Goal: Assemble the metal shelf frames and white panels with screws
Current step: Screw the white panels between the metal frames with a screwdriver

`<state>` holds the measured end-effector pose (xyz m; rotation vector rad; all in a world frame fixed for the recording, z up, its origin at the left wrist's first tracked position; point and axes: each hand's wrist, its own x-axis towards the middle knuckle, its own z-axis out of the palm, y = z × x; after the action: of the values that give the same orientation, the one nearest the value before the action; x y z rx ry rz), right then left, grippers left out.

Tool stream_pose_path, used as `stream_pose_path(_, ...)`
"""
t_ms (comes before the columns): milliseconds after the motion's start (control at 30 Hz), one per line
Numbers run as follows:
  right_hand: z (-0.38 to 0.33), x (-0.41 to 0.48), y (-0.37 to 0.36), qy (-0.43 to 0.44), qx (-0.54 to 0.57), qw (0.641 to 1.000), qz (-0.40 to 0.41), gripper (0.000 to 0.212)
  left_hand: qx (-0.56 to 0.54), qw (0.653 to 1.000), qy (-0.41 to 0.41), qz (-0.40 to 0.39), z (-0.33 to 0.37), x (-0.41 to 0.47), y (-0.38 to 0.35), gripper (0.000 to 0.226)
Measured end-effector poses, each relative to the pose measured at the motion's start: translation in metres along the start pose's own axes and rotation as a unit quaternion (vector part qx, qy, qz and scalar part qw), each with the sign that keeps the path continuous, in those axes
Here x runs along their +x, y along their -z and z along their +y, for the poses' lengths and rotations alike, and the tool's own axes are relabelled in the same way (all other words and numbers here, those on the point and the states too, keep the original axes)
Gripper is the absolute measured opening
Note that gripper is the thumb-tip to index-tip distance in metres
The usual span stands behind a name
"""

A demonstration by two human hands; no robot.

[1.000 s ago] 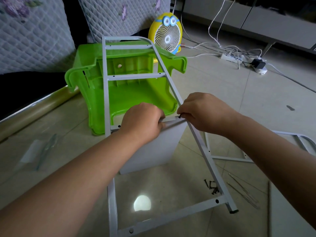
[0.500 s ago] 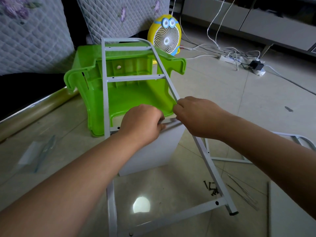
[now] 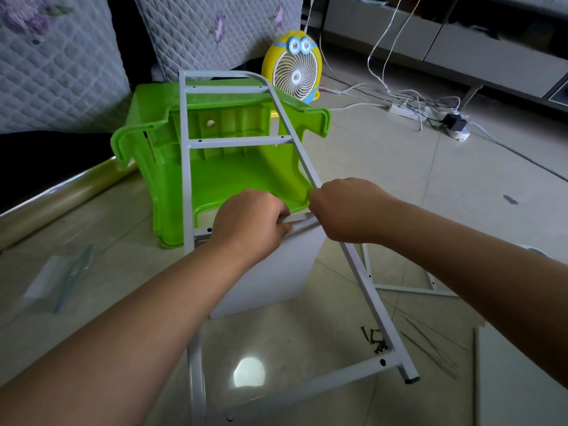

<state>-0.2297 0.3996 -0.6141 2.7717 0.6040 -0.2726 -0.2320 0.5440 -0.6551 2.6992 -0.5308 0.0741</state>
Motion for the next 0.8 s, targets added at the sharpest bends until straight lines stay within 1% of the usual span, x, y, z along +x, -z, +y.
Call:
stream_pose_path(100, 0.004, 0.003, -0.004, 0.003, 0.031, 0.999, 0.009, 0.007, -0.003, 1.0, 0.0, 0.0, 0.0, 0.0, 0.0, 0.025)
stream_pose_path(200, 0.01, 0.0, -0.004, 0.011, 0.046, 0.999, 0.0, 0.027, -0.003, 1.0, -0.001, -0.002, -0.002, 0.001, -0.002, 0.025)
stream_pose_path(233, 0.011, -0.001, -0.004, 0.017, 0.044, 0.999, 0.004, 0.029, 0.0, 1.0, -0.002, -0.003, -0.002, 0.001, -0.002, 0.025)
stream_pose_path(300, 0.011, 0.0, -0.004, 0.028, 0.026, 0.999, 0.017, 0.026, 0.004, 1.0, -0.002, -0.002, -0.003, 0.002, -0.002, 0.024)
stream_pose_path(367, 0.009, 0.001, -0.005, 0.039, 0.003, 0.999, 0.024, 0.017, 0.003, 1.0, -0.004, -0.001, -0.002, 0.002, -0.002, 0.024)
stream_pose_path(433, 0.009, 0.0, -0.004, 0.062, -0.035, 0.997, 0.02, 0.013, -0.002, 1.0, -0.004, 0.0, -0.002, 0.001, -0.001, 0.022)
stream_pose_path(600, 0.012, -0.003, 0.006, 0.123, -0.082, 0.989, 0.007, 0.03, 0.006, 1.0, -0.004, -0.003, -0.002, 0.0, -0.001, 0.02)
stream_pose_path(700, 0.013, -0.002, 0.009, 0.141, -0.11, 0.984, 0.0, 0.031, 0.004, 1.0, -0.001, -0.002, -0.002, 0.002, 0.0, 0.019)
stream_pose_path(800, 0.014, 0.0, 0.008, 0.152, -0.112, 0.982, -0.008, 0.029, 0.003, 1.0, -0.003, 0.0, -0.002, 0.003, 0.0, 0.02)
